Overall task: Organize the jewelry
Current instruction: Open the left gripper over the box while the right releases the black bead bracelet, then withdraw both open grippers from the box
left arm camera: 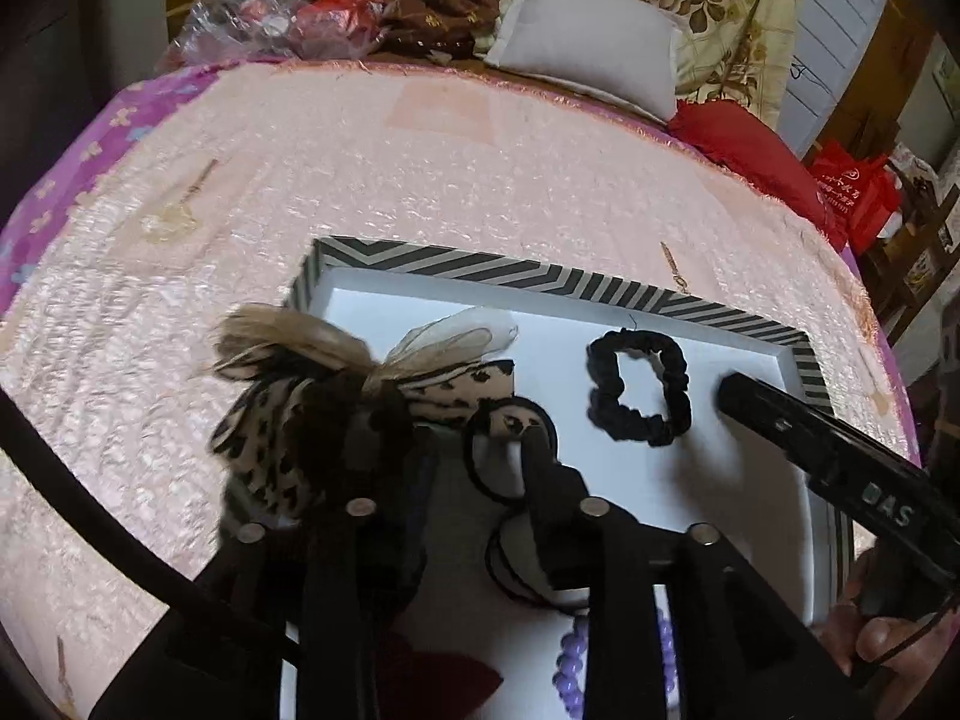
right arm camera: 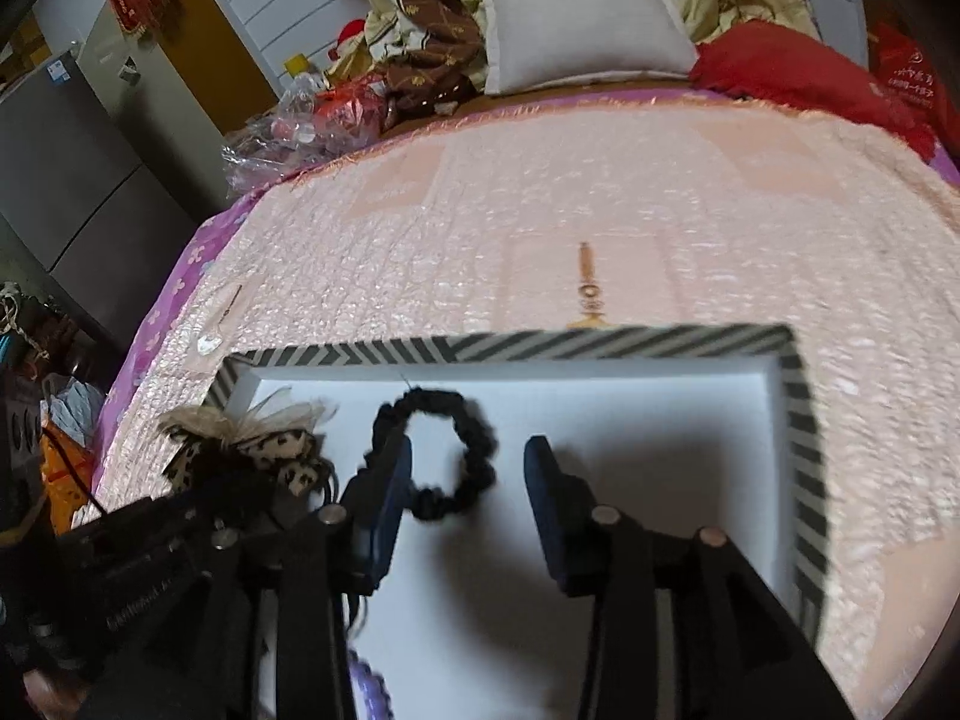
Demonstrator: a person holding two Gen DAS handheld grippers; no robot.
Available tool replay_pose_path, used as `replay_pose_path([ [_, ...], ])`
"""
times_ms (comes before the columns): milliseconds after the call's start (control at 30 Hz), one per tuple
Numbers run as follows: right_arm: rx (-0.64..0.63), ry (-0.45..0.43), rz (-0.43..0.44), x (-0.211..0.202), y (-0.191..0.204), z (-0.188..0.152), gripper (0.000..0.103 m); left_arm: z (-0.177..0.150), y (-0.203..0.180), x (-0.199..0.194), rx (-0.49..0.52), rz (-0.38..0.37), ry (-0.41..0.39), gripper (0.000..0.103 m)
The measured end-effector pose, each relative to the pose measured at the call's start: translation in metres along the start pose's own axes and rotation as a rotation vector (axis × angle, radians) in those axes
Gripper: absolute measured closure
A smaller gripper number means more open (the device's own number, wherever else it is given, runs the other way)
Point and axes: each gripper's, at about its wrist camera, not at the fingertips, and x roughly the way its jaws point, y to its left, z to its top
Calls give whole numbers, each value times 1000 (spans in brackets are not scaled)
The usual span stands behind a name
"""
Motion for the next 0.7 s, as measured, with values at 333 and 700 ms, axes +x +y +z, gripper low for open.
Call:
replay_pose_path([
  [333, -45, -79, -40, -77, -7, -59, 53, -35, -11, -50, 28, 51, -107, 82],
  [700, -58, -163, -70, -139, -1, -136, 49, -99, -20, -100, 57, 83, -168, 82],
])
